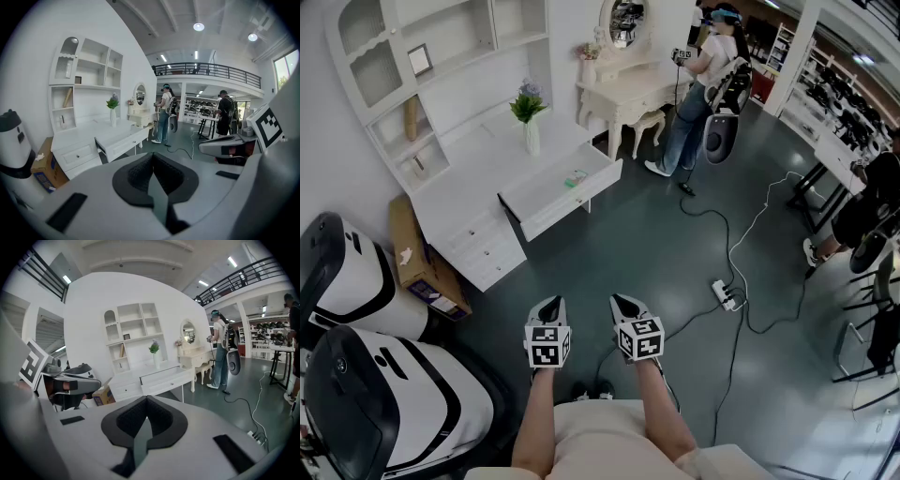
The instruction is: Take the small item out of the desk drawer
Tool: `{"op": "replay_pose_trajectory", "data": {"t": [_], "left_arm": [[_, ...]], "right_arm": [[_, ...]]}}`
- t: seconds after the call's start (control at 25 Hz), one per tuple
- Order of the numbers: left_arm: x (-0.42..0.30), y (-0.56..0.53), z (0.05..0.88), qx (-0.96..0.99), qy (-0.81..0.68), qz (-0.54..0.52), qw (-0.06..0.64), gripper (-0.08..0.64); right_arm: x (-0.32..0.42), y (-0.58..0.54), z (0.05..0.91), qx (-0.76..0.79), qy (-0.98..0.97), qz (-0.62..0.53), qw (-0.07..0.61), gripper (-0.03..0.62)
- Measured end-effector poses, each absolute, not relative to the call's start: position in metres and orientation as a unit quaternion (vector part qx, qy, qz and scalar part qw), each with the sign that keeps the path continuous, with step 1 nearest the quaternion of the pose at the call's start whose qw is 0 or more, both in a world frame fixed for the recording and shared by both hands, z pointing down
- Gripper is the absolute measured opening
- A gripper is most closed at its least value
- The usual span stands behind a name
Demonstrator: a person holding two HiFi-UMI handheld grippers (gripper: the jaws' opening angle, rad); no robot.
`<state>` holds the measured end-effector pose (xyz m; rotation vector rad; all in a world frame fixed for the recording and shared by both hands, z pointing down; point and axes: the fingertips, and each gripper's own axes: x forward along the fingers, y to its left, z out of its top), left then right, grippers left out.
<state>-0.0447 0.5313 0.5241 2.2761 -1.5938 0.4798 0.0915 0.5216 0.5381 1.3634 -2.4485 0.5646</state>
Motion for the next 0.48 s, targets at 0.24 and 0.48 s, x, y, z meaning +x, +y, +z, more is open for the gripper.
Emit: {"op": "replay_pose_trajectory", "data": {"t": [0.24, 0.48], "left_arm": [[-0.044, 0.527, 0.525, 0.795, -0.56, 0.167, 0.163, 0.017], [-0.04, 0.521, 0.527, 0.791, -0.567, 0.162, 0.165, 0.017]], "right_arm": [[0.093, 0.517, 0.541, 0.47, -0.848, 0.191, 0.152, 0.025], [0.101, 0.506, 0.54, 0.468, -0.851, 0.202, 0.129, 0.025]]}}
